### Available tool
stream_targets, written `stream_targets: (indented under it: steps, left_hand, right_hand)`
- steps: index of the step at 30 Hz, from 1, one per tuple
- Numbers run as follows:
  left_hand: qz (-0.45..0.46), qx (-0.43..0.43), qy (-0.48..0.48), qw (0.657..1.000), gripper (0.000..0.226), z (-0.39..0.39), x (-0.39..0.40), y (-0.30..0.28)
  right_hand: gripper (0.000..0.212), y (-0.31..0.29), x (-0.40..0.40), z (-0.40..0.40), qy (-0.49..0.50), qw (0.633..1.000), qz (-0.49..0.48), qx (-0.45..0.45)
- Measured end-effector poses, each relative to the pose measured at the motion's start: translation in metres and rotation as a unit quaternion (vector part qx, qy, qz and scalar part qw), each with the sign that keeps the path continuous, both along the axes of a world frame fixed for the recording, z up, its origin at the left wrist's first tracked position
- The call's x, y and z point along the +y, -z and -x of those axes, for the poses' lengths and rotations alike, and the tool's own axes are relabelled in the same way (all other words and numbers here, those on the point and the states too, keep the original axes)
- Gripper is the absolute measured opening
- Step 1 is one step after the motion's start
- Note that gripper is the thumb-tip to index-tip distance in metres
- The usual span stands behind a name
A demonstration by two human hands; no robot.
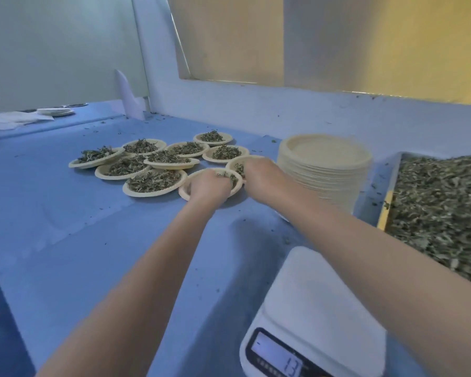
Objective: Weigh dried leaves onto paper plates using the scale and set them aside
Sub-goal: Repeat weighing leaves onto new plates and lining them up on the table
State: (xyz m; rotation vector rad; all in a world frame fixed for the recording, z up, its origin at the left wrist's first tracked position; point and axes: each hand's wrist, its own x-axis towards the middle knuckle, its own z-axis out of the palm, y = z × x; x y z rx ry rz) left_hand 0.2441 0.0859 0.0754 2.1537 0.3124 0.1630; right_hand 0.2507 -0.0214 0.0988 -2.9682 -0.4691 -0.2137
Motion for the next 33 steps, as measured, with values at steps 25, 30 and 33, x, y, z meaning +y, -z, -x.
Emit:
stream_targets:
  steps: [25,30,33]
  left_hand:
    - [-0.171,-0.146,0.223,0.949,0.024,0.009,-0.11,-0.054]
    - [-0.142,-0.225,0.212,0.941,0.02,0.009,-0.113,-0.068]
    - [-0.119,-0.297,0.171,0.932,0.018,0.013,-0.117,-0.07]
  right_hand:
    - [0.039,-0.049,-0.153,0.018,-0.018,0.999,-0.02,-0.029]
    - [0.039,-0.058,-0.157,0.02,-0.025,0.994,-0.065,-0.089]
    - [0.032,-0.062,-0.16,0.026,-0.038,0.989,-0.079,-0.122]
